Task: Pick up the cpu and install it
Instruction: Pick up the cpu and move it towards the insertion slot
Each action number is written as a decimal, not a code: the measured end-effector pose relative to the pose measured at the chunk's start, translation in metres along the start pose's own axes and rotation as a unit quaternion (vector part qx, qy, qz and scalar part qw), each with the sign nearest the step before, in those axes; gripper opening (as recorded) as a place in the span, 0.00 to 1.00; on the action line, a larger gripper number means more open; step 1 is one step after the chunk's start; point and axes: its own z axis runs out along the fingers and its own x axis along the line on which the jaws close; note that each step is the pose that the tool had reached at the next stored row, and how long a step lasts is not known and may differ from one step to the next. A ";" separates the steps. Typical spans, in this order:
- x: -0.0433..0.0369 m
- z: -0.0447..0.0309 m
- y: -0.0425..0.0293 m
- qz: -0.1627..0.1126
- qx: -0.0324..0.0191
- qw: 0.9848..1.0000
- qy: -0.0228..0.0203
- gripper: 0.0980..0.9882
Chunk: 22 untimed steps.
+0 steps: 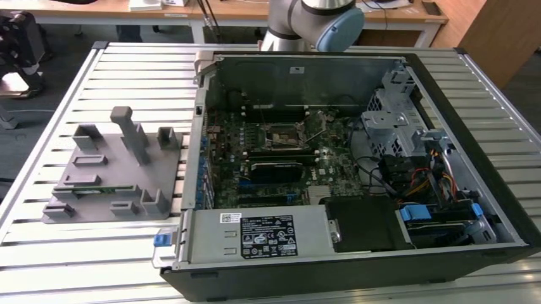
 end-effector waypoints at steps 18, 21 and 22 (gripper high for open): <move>-0.0341 -0.0167 0.0018 0.000 -0.004 1.000 0.000 0.50; -0.0470 -0.0169 0.0018 0.000 -0.006 1.000 0.000 0.50; -0.0511 -0.0170 0.0018 0.000 -0.006 1.000 0.001 0.50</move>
